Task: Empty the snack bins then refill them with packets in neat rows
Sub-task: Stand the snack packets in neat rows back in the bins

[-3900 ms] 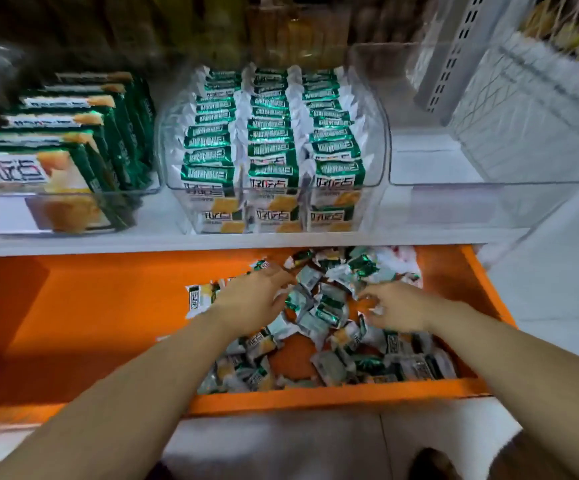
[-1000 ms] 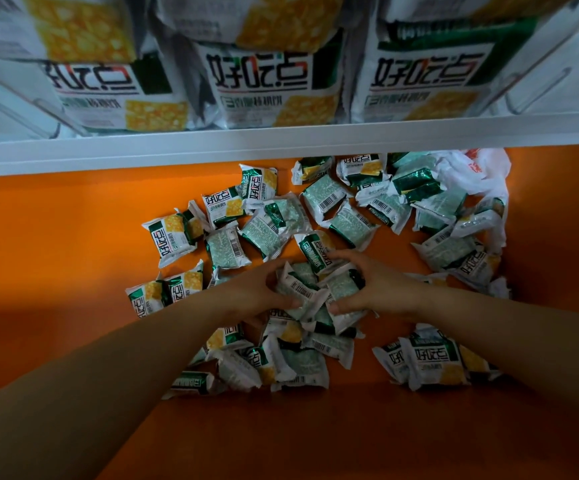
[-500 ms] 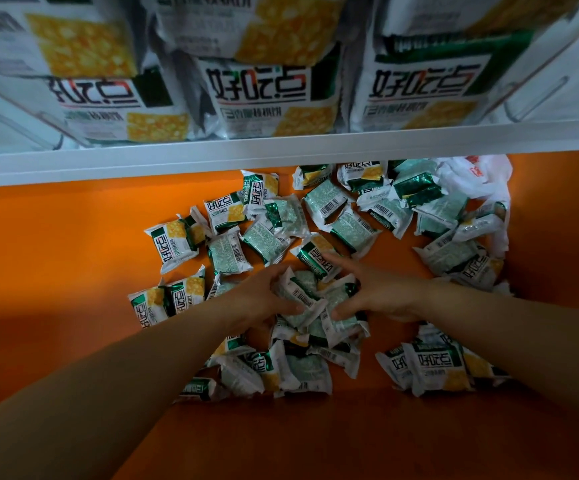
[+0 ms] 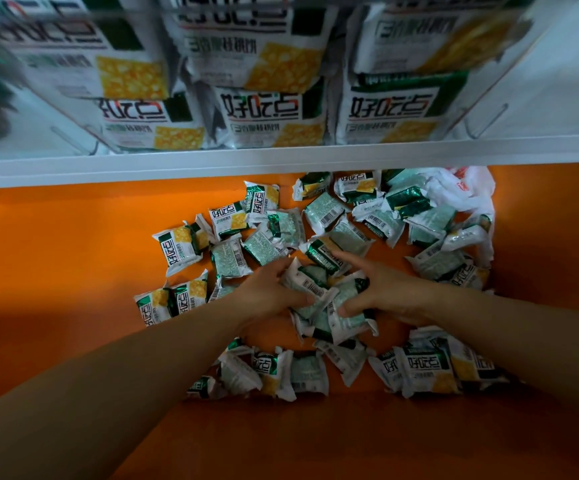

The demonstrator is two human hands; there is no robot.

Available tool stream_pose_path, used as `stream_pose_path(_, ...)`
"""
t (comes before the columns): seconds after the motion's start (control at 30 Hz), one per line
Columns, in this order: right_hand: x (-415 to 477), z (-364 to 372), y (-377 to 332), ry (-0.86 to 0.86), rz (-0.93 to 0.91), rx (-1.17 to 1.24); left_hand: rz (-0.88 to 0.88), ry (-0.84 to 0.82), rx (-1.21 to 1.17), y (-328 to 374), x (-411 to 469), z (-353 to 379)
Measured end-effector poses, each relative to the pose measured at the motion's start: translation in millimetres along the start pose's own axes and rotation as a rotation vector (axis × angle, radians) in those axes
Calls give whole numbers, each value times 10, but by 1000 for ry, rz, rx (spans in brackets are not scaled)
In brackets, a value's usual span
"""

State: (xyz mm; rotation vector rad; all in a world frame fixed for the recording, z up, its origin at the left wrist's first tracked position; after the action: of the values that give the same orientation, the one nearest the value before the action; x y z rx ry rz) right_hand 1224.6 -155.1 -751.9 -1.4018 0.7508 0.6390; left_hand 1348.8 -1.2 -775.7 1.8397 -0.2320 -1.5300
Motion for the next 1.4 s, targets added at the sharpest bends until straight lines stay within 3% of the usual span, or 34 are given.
stream_pose_path(0.23, -672, -152, -195, 78, -145, -219, 193, 39, 34, 472, -593, 283)
stream_pose_path(0.57, -2073, -316, -406, 207, -341, 11, 432, -29, 6, 1325, -1712, 862)
stream_pose_path(0.83, -3133, -259, -616, 308, -461, -20, 600, -36, 91, 1696, -2552, 1171)
stream_pose_path(1.0, -3662, -348, -963, 436, -618, -79, 815, 7, 108, 2142, -2887, 1236)
stream_pose_path(1.2, -3745, -838, -1474, 616, -746, -213, 1034, 133, 243, 2940, -2777, 1184)
stream_pose_path(1.4, -3244, -1523, -1607, 758, -695, -260, 930, 159, 257, 3531, -1971, 1291)
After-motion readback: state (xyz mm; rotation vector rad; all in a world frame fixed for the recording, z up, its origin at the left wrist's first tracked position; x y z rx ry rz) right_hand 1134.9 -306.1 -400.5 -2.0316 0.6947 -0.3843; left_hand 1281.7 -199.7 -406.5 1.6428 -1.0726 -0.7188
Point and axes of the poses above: each hand's wrist, its own x-axis towards the middle knuckle, its own z-axis out of the palm, y = z × x, the point moved 1 cm from there along x, towards the middle knuckle
